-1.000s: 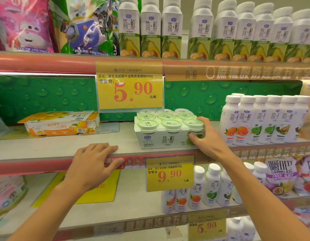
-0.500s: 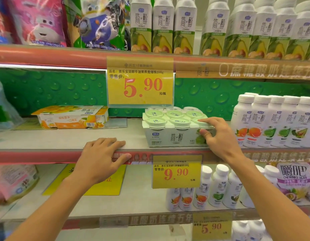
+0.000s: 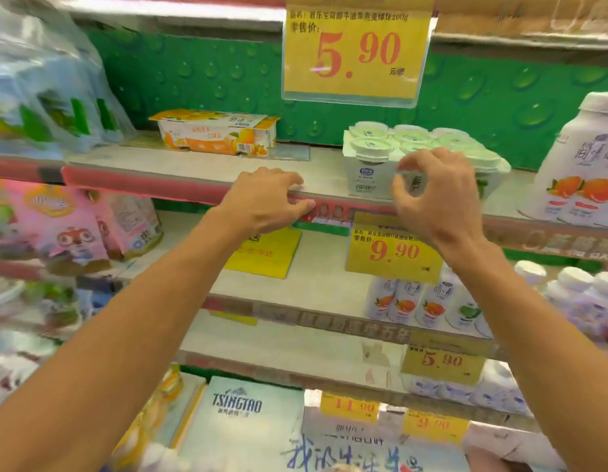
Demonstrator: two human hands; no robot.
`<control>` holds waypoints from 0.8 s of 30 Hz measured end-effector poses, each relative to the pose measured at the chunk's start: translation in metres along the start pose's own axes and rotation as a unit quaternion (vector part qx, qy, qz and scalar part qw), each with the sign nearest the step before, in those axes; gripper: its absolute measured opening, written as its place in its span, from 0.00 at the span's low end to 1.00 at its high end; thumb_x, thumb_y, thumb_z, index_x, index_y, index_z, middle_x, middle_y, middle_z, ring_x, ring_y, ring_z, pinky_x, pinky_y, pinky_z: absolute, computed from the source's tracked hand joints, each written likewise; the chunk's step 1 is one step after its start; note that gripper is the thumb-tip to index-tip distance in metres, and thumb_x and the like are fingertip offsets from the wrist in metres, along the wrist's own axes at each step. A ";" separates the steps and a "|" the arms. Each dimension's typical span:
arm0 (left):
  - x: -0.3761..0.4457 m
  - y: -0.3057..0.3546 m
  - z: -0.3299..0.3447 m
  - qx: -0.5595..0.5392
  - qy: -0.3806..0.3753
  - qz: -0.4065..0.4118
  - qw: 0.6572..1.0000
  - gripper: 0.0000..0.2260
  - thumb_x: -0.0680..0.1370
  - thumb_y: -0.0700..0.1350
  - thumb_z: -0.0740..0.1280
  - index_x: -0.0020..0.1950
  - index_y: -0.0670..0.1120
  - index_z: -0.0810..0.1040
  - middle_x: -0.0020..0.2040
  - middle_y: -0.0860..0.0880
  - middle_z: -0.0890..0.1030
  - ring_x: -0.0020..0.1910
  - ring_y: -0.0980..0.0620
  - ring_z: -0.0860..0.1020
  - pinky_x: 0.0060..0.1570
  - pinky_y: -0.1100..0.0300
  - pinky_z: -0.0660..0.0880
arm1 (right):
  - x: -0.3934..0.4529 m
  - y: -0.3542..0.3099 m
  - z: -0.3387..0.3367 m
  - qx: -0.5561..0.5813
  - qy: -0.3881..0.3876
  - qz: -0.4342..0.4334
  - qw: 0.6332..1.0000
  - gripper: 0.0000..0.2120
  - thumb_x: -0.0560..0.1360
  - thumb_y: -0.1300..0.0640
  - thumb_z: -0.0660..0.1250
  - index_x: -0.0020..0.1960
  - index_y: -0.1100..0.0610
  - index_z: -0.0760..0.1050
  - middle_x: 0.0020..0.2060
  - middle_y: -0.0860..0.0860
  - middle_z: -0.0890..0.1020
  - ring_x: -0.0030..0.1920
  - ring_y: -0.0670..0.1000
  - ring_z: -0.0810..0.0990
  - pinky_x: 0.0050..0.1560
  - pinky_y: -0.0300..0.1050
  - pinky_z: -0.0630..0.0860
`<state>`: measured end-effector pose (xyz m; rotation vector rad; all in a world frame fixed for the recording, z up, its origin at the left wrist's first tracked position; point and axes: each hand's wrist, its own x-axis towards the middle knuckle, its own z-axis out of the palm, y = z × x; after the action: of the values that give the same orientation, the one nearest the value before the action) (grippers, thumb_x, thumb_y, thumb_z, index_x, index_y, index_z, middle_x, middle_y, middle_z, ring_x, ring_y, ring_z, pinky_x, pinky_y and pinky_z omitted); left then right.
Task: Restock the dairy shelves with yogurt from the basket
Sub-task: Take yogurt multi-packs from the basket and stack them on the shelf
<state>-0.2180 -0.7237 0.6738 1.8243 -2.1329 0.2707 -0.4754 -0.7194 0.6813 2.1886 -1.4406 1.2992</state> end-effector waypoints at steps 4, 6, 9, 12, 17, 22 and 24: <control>-0.056 -0.008 -0.018 -0.116 0.086 -0.062 0.988 0.22 0.79 0.63 0.59 0.67 0.53 0.75 0.63 0.51 0.79 0.61 0.48 0.76 0.61 0.48 0.73 | -0.014 -0.053 0.018 0.165 -0.110 0.005 0.980 0.08 0.77 0.49 0.67 0.52 0.51 0.80 0.43 0.46 0.84 0.44 0.45 0.82 0.49 0.46 0.81; -0.101 -0.023 -0.022 -0.156 0.111 -0.106 0.976 0.22 0.79 0.63 0.58 0.66 0.53 0.76 0.61 0.52 0.80 0.59 0.51 0.77 0.60 0.49 0.74 | -0.032 -0.078 0.035 0.207 -0.155 -0.013 0.966 0.11 0.77 0.46 0.67 0.54 0.51 0.80 0.46 0.45 0.84 0.48 0.44 0.83 0.54 0.48 0.80; -0.182 -0.056 -0.015 -0.186 0.130 -0.202 0.953 0.21 0.80 0.61 0.60 0.67 0.52 0.76 0.63 0.51 0.80 0.59 0.52 0.77 0.60 0.53 0.73 | -0.068 -0.114 0.065 0.249 -0.214 -0.034 0.944 0.14 0.77 0.44 0.68 0.58 0.50 0.79 0.51 0.44 0.83 0.53 0.46 0.82 0.58 0.52 0.79; -0.275 -0.086 -0.001 -0.189 0.146 -0.312 0.920 0.13 0.81 0.57 0.62 0.63 0.55 0.76 0.57 0.51 0.79 0.53 0.53 0.77 0.50 0.59 0.69 | -0.114 -0.154 0.093 0.282 -0.286 -0.040 0.915 0.19 0.75 0.40 0.66 0.61 0.48 0.77 0.56 0.45 0.82 0.56 0.47 0.80 0.60 0.54 0.78; -0.433 -0.109 0.022 -0.275 0.190 -0.482 0.810 0.21 0.79 0.61 0.61 0.69 0.55 0.73 0.64 0.56 0.77 0.63 0.54 0.76 0.64 0.51 0.72 | -0.205 -0.232 0.126 0.320 -0.413 -0.071 0.850 0.22 0.76 0.41 0.69 0.66 0.49 0.75 0.59 0.49 0.81 0.60 0.51 0.80 0.63 0.57 0.76; -0.566 -0.112 0.030 -0.291 0.230 -0.578 0.727 0.18 0.81 0.58 0.62 0.69 0.53 0.74 0.63 0.57 0.79 0.62 0.59 0.76 0.66 0.54 0.71 | -0.301 -0.327 0.147 0.361 -0.511 -0.110 0.772 0.27 0.74 0.40 0.69 0.69 0.52 0.74 0.60 0.50 0.81 0.61 0.52 0.80 0.64 0.57 0.75; -0.611 -0.116 0.032 -0.290 0.230 -0.606 0.704 0.25 0.79 0.61 0.62 0.72 0.52 0.72 0.69 0.54 0.76 0.68 0.56 0.73 0.68 0.54 0.70 | -0.334 -0.363 0.153 0.375 -0.541 -0.116 0.744 0.33 0.71 0.35 0.65 0.69 0.54 0.74 0.63 0.51 0.81 0.63 0.50 0.79 0.65 0.55 0.75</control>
<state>-0.0261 -0.1898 0.4162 1.9927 -0.3097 -0.2387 -0.1351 -0.4183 0.4351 3.8973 -0.7495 0.4227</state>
